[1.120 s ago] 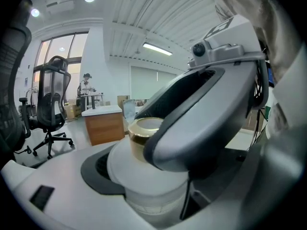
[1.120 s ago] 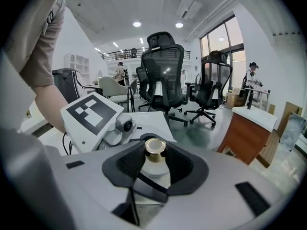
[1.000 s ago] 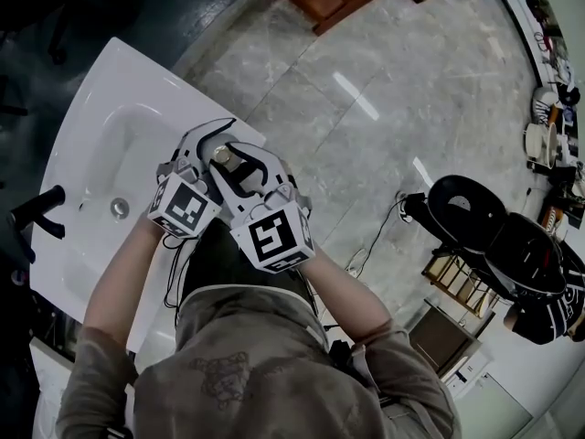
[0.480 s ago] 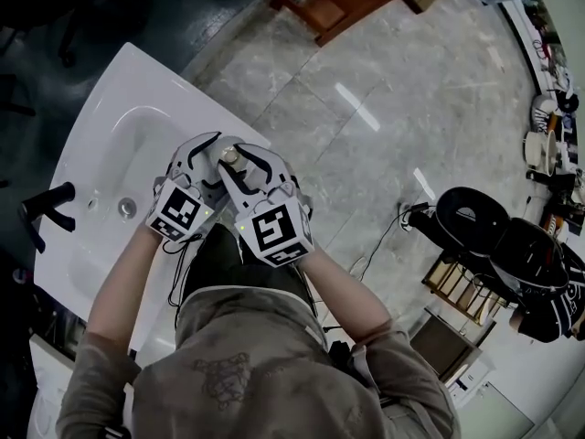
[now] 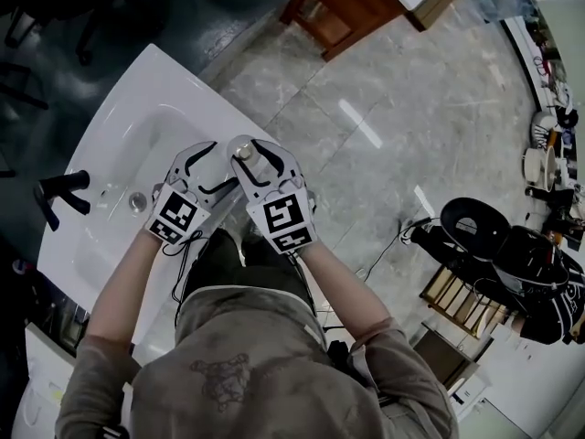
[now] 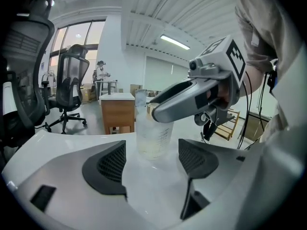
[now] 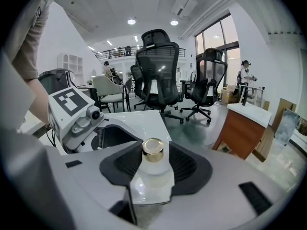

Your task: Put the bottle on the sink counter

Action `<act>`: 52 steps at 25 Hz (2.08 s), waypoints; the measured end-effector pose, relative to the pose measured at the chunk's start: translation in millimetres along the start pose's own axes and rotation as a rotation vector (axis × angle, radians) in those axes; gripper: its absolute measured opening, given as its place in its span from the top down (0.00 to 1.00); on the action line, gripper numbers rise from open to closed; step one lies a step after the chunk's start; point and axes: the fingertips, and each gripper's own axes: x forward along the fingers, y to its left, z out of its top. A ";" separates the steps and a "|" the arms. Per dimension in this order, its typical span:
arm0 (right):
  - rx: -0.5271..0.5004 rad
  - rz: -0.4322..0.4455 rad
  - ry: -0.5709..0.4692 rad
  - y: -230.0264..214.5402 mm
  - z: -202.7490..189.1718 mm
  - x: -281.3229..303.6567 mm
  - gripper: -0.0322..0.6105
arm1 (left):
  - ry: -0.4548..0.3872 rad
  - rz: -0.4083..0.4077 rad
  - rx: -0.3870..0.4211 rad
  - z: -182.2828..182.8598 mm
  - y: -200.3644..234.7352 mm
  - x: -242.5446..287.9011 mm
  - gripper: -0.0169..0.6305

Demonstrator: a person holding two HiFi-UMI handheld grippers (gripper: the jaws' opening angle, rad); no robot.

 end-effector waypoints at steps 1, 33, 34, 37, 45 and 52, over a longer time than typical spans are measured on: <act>0.003 -0.005 0.000 -0.2 -0.8 0.6 0.66 | -0.001 0.008 -0.003 -0.3 0.5 -2.8 0.45; 0.047 -0.126 -0.318 -0.9 128.3 -140.2 0.80 | -0.169 0.263 0.048 140.2 -5.3 -126.8 0.90; 0.043 -0.127 -0.332 0.0 134.2 -145.7 0.81 | -0.180 0.275 0.050 149.7 -4.9 -131.3 0.91; 0.022 -0.136 -0.382 6.9 152.1 -165.3 0.84 | -0.237 0.338 0.067 176.7 -5.1 -152.1 0.92; -0.052 -0.134 -0.502 26.0 205.6 -222.4 0.88 | -0.333 0.434 0.108 234.1 -15.6 -202.7 0.93; -0.110 -0.107 -0.579 52.3 230.1 -263.5 0.88 | -0.424 0.509 0.175 273.4 -29.1 -239.3 0.93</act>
